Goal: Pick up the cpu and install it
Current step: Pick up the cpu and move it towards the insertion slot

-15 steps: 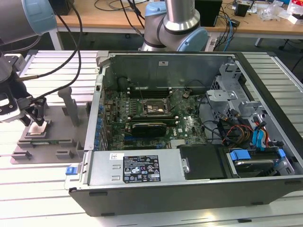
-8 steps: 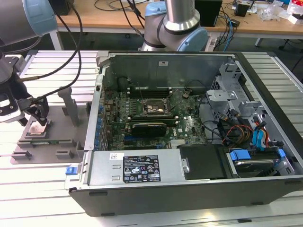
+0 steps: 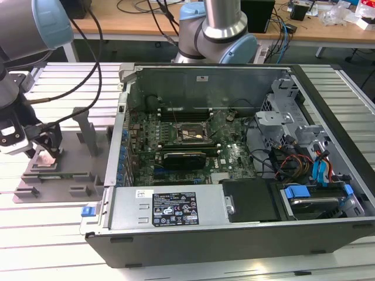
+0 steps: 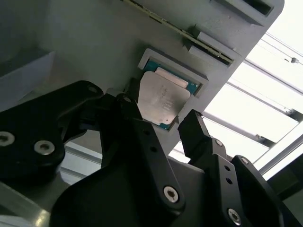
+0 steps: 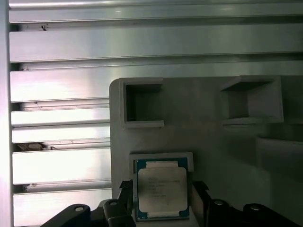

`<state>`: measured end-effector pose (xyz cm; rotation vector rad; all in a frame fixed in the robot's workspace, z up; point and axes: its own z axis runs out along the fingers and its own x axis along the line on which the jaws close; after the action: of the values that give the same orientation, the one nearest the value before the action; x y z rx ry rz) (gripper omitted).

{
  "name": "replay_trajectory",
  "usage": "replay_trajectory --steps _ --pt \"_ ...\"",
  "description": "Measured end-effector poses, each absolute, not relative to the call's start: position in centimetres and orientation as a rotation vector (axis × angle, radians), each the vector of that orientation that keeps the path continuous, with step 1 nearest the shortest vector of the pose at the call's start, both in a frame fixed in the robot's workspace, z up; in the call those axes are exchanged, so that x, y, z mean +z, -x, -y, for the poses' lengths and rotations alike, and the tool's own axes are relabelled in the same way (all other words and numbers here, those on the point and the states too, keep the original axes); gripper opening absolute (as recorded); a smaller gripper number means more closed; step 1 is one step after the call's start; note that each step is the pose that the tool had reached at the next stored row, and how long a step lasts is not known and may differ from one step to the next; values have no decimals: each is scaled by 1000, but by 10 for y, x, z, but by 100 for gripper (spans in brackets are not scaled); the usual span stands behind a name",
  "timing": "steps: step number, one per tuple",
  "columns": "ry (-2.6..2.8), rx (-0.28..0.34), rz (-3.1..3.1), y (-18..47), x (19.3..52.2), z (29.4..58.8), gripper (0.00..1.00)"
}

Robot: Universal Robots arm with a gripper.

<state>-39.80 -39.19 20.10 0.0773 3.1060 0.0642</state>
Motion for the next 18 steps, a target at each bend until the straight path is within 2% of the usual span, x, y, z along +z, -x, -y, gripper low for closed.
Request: replay_trajectory --steps 18 --pt "-14 62 -3127 392 190 392 60"
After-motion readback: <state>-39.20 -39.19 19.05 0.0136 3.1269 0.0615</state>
